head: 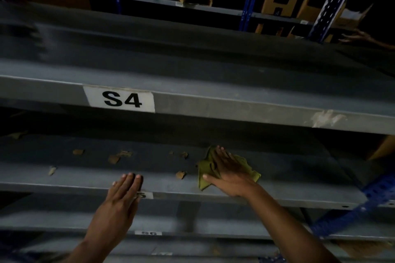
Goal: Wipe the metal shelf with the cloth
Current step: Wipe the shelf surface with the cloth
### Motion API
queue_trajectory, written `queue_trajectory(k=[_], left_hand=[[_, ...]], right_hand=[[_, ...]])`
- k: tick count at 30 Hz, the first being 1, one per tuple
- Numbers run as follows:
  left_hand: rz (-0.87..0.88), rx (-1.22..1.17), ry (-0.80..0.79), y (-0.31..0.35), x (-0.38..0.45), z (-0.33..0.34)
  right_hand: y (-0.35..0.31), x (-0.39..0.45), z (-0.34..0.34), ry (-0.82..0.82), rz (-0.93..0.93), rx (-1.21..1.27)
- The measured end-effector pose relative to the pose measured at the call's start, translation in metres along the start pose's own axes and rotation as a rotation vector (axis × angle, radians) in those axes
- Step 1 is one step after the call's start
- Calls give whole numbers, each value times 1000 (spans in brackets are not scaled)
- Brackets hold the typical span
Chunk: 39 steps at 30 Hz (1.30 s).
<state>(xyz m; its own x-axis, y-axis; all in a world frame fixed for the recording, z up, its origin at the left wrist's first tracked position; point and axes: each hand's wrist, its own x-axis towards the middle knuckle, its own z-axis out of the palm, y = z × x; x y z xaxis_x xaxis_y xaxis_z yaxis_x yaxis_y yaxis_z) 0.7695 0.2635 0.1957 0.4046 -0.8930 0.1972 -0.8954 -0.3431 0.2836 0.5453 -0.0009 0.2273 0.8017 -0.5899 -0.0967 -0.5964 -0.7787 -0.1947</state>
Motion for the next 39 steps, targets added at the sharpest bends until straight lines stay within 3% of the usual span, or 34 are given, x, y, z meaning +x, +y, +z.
queue_trajectory(k=[2, 5, 7, 10, 14, 19, 23, 32, 36, 39], left_hand=[[8, -5, 6, 5, 0, -6], [14, -21, -1, 5, 0, -7], [11, -33, -9, -1, 1, -3], [8, -44, -9, -5, 2, 1], [21, -29, -31, -5, 1, -1], [37, -7, -42, -1, 1, -9], [28, -7, -42, -1, 0, -10], [97, -35, -30, -6, -1, -6], [103, -18, -20, -16, 1, 4], [96, -53, -8, -17, 0, 7]], right_hand=[[-6, 4, 2, 17, 1, -45], [-10, -3, 5, 44, -159, -111], [-11, -9, 6, 3, -229, -19], [-4, -7, -5, -69, -29, 253], [-1, 27, -11, 49, 125, 226], [-28, 50, 4, 68, -44, 98], [-29, 27, 13, 32, -318, -175], [-40, 12, 19, 25, -124, -256], [-50, 26, 16, -6, 2, -189], [-59, 23, 20, -30, -9, -142]])
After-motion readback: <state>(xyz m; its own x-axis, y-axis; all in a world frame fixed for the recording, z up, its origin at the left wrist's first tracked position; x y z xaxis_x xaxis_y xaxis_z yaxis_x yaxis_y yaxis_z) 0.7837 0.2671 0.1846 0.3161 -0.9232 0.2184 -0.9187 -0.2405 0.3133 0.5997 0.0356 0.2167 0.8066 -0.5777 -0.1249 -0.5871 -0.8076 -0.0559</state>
